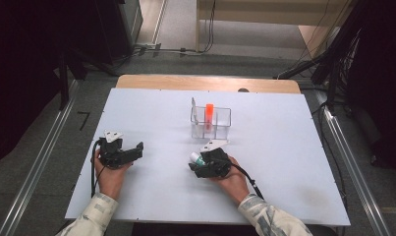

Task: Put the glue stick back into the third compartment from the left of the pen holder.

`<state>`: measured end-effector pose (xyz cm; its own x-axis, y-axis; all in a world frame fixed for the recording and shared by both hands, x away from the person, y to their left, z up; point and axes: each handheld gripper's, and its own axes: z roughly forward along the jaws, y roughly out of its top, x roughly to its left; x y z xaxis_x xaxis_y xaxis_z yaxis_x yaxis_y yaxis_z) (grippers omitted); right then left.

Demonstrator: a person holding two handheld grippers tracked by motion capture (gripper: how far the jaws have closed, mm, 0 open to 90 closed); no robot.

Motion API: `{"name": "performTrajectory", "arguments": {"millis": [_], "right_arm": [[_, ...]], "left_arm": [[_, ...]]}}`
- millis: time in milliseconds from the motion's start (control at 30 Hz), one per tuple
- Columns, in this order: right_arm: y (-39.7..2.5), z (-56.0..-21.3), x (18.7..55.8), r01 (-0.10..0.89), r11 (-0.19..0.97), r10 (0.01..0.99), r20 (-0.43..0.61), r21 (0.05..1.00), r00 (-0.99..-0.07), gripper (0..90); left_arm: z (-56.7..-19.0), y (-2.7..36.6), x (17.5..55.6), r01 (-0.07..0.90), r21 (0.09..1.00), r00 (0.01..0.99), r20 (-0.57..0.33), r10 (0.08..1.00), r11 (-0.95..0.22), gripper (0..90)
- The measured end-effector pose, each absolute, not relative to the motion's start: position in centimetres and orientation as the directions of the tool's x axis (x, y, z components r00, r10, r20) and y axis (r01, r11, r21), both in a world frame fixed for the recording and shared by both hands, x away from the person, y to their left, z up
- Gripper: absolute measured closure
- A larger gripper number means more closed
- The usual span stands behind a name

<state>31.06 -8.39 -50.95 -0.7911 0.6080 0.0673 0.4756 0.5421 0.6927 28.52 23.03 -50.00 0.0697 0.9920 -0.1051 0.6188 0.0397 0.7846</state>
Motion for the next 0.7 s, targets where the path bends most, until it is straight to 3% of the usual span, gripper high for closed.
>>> {"name": "performTrajectory", "arguments": {"millis": [167, 700], "right_arm": [[-8.20, -51.17, 31.15, 0.470, 0.547, 0.615, 0.049, 0.693, -0.787, 37.0], [-8.09, -51.33, 31.31, 0.429, 0.569, 0.627, -0.033, 0.702, -0.778, 59.8]], "left_arm": [[-49.99, 23.03, 28.52, 0.619, 0.785, 0.071, -0.105, 0.992, 0.039, 15.4], [-50.00, 22.95, 28.55, 0.620, 0.784, 0.072, -0.101, 0.992, 0.035, 15.4]]}}
